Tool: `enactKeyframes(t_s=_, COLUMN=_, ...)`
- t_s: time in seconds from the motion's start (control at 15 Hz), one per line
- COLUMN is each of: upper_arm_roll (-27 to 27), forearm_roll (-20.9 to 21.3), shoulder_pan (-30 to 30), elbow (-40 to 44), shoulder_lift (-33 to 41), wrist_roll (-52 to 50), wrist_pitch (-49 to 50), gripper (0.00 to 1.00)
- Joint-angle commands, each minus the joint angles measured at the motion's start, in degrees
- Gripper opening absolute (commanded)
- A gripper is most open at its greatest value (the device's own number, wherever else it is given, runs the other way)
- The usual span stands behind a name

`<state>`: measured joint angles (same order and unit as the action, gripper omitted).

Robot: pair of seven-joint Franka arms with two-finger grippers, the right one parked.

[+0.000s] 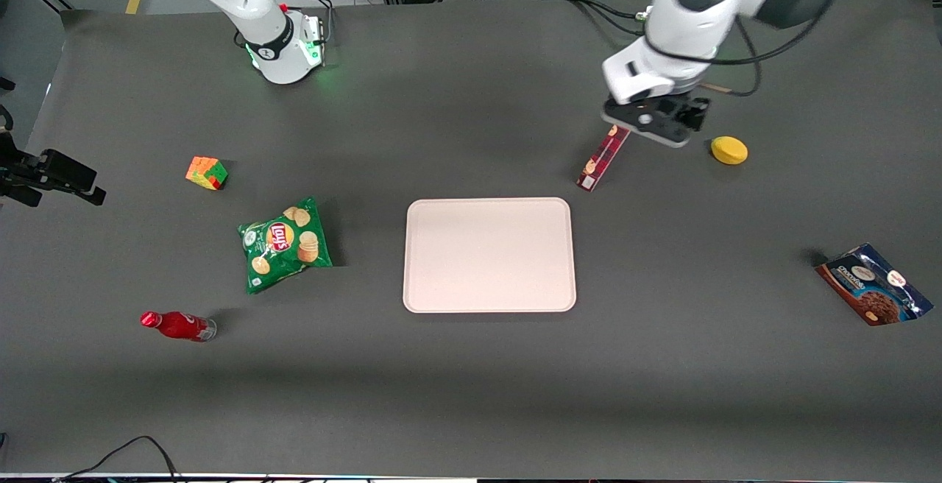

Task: Place red cookie box on tray
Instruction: 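Lower the left gripper around the red plaid cookie box and close it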

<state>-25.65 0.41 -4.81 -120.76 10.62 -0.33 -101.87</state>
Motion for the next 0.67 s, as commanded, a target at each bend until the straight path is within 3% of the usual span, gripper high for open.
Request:
enactKeyframes(t_s=0.0, upper_arm_roll=-3.2, forearm_roll=-3.8, shoulder_pan=0.2, elbow=-14.6, shoulder_lift=5.3, wrist_roll=0.2, wrist_pitch=-12.4, gripper=1.00)
enactKeyframes(t_s=0.4, upper_arm_roll=-6.4, forearm_roll=-4.6, shoulder_pan=0.2, elbow=-31.5, shoulder_lift=4.2, wrist_roll=1.1, wrist_pitch=-37.4, gripper=1.00)
enactKeyframes(t_s=0.6, upper_arm_roll=-6.2, forearm_roll=-4.6, shoulder_pan=0.5, elbow=-36.8, shoulder_lift=-0.5, wrist_roll=3.1, wrist_pitch=-50.6, gripper=1.00)
